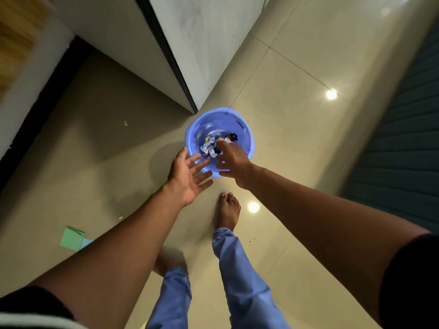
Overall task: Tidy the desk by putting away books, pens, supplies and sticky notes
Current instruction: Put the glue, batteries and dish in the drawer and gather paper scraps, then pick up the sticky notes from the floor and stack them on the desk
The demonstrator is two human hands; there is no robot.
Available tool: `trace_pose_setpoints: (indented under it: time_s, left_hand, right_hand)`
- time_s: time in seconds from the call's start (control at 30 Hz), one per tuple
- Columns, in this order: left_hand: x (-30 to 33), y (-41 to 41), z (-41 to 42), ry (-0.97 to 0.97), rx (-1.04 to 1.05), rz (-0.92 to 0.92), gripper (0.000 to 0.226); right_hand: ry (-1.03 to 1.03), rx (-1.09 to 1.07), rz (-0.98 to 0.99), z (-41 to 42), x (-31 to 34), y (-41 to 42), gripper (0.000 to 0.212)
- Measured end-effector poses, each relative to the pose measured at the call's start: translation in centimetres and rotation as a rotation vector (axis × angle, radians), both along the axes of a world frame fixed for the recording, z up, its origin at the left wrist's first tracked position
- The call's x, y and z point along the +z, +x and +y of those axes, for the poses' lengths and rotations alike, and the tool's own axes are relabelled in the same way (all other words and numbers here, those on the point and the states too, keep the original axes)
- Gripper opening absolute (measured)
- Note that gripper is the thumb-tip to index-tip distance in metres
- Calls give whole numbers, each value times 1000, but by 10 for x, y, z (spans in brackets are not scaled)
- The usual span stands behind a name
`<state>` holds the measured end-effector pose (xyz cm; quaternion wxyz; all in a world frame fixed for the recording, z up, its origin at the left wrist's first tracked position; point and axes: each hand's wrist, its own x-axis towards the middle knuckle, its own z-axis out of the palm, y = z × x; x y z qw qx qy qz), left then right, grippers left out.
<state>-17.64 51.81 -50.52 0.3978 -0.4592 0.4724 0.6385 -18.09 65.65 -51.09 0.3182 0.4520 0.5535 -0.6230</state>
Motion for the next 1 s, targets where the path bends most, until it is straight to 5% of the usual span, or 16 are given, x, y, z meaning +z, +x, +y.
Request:
trace_pose_setpoints:
  time_s: [0.27, 0.53, 0.87, 1.0]
  left_hand:
    - [37, 54, -35, 4, 65, -44, 35]
    - [48, 146, -110, 21, 251, -66, 28]
    - [47, 309, -256, -69, 514, -59, 38]
    - [40, 378, -297, -77, 625, -101, 36]
  right_hand:
    - [143, 401, 186, -42, 18, 28, 27]
    - [-5, 534, 117, -139, 20, 86, 9]
    - [128, 1057, 173, -283, 24, 180, 41]
    - [113, 1258, 203, -346, 21, 231, 34]
